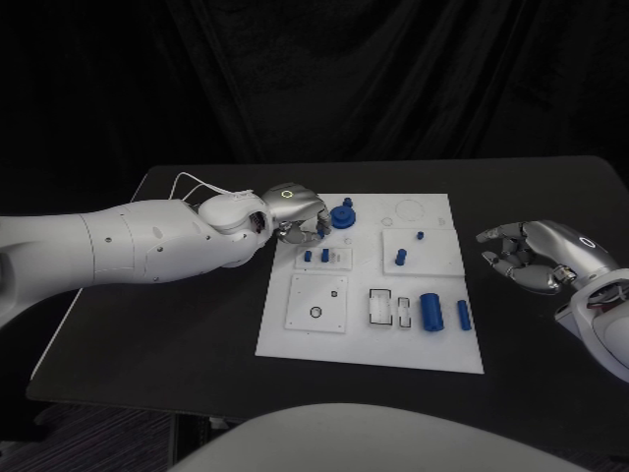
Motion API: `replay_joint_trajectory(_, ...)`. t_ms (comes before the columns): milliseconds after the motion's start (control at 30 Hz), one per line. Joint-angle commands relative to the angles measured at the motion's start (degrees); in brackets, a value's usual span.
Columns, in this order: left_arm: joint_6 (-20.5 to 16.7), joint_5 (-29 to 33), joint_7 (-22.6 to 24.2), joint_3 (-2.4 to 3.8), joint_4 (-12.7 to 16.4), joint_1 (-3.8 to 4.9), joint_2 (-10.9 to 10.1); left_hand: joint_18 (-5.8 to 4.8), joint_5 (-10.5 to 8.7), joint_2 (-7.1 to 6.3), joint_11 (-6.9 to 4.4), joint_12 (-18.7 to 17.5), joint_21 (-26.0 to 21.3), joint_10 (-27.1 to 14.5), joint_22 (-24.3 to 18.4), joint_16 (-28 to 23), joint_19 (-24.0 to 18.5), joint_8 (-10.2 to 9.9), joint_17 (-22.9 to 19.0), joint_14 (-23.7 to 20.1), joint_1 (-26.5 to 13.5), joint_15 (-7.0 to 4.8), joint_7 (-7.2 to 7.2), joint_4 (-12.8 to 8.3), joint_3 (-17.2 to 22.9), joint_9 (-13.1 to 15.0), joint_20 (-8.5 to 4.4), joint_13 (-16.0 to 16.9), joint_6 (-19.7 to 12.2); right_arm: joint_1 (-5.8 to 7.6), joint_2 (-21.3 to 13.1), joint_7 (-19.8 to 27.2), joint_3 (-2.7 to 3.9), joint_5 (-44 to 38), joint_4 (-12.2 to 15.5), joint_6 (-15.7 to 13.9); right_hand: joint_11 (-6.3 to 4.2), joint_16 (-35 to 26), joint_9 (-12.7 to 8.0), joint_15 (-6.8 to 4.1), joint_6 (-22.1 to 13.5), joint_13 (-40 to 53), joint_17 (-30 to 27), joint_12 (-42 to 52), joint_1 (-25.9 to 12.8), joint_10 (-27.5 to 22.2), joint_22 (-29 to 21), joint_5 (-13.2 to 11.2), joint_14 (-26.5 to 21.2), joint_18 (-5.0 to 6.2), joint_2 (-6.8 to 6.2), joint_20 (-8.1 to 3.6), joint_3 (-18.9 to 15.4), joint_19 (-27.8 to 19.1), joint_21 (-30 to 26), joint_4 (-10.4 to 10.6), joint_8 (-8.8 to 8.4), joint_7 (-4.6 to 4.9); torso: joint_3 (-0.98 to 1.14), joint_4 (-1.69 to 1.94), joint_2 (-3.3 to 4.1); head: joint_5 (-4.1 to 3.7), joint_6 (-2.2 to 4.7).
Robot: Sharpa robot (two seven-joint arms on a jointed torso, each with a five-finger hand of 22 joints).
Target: Assemble the parts on the task board
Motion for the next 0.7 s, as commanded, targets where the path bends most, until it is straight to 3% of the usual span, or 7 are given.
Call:
replay_joint_trajectory(33,1.0,0.0,0.0,-0.11,0.1,-0.29,0.0,-0.12,-0.37,0.42,0.12,-0.2,0.0,0.2,8.3,-0.3,-0.2,0.0,0.0,-0.3,-0.1,0.07,0.38,0.3,-0.1,0.0,0.11,0.0,-0.2,-0.14,0.0,0.0,0.03,-0.2,0.0,0.4,0.06,-0.3,-0.1,0.12,0.3,0.0,0.0,-0.3,-0.2,-0.2,4.0,0.2,-0.4,1.12,-0.31,0.2,0.3,-0.2,-0.4,0.0,0.08,-0.02,0.01,0.02,-0.02,0.06,-0.01)
replay_joint_trajectory(700,1.1,0.0,0.1,-0.11,0.3,-0.3,0.1,-0.1,-0.87,0.38,0.11,-0.6,-0.1,0.1,8.2,-0.4,-0.3,-0.2,-0.1,-0.3,-0.3,0.08,0.32,0.4,-0.2,0.0,0.13,-0.3,-0.4,-0.15,0.0,0.0,0.03,-0.2,0.1,0.5,0.09,-0.3,-0.1,0.15,0.4,0.0,-0.1,-0.3,-0.2,-0.3,3.9,0.2,-0.5,1.13,-0.25,0.22,0.4,-0.2,-0.5,-0.1,0.06,0.01,0.03,-0.02,-0.01,0.07,-0.01)
